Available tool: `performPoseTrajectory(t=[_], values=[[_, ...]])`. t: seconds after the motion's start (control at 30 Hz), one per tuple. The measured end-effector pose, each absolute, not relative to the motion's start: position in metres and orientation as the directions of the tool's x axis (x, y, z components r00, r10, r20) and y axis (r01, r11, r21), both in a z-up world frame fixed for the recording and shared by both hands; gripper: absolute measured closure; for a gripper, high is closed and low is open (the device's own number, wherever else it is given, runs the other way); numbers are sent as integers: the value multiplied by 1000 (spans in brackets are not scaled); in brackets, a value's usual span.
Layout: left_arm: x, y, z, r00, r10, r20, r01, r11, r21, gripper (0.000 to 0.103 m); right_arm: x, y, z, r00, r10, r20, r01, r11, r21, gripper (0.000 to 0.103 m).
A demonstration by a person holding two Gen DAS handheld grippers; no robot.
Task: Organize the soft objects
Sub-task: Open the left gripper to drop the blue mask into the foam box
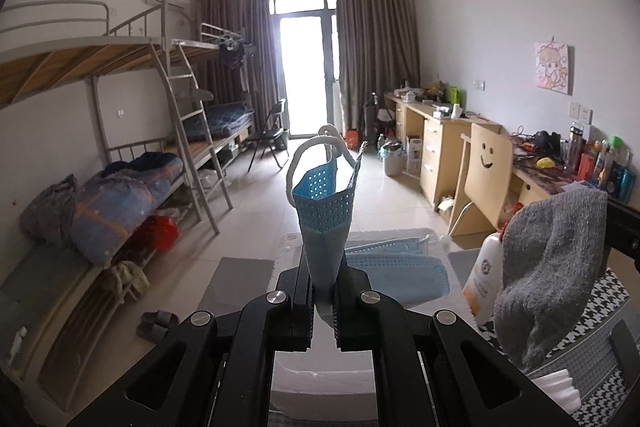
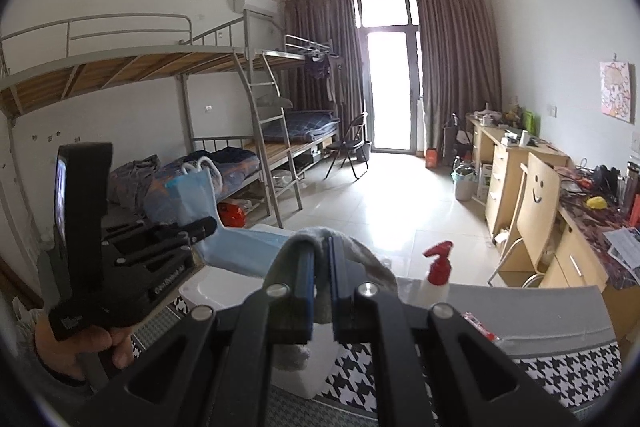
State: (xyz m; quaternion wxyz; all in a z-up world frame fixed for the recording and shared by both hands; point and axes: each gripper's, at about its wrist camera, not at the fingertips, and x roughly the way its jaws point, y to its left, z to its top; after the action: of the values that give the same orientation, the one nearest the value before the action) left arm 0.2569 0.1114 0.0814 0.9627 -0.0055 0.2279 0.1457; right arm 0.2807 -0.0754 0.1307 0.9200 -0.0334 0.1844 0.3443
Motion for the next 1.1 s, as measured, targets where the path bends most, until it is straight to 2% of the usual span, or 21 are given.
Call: performPoseTrajectory(t=[0.43, 0.6, 0.63, 0.7, 0.73, 0.77, 0.9, 1.1], values=[[272, 120, 72, 832, 263, -489, -278, 960, 44, 96, 293, -50, 132, 665, 636, -391, -668, 741, 68, 94], [282, 126, 66, 819, 248, -518, -263, 964, 45, 93, 294, -47, 130, 664, 634, -398, -669, 741, 63, 94], [284, 128, 64, 814, 246, -527, -261, 964, 47, 90, 295, -46, 130, 663, 633, -398, -670, 740, 62, 94], [285, 132, 60, 807, 239, -541, -260, 965, 38, 64, 295, -44, 129, 663, 632, -401, -671, 739, 56, 94], [284, 134, 59, 806, 244, -539, -265, 963, 39, 39, 295, -43, 129, 663, 631, -402, -670, 740, 55, 94], [281, 136, 59, 815, 251, -522, -272, 961, 38, 24, 296, -41, 128, 663, 631, -404, -671, 740, 55, 94], [273, 141, 63, 830, 258, -495, -287, 958, 17, 12, 297, -37, 127, 660, 630, -409, -671, 739, 55, 94], [265, 150, 67, 832, 286, -475, -321, 947, 8, 7, 302, -29, 125, 655, 628, -421, -675, 736, 50, 94]])
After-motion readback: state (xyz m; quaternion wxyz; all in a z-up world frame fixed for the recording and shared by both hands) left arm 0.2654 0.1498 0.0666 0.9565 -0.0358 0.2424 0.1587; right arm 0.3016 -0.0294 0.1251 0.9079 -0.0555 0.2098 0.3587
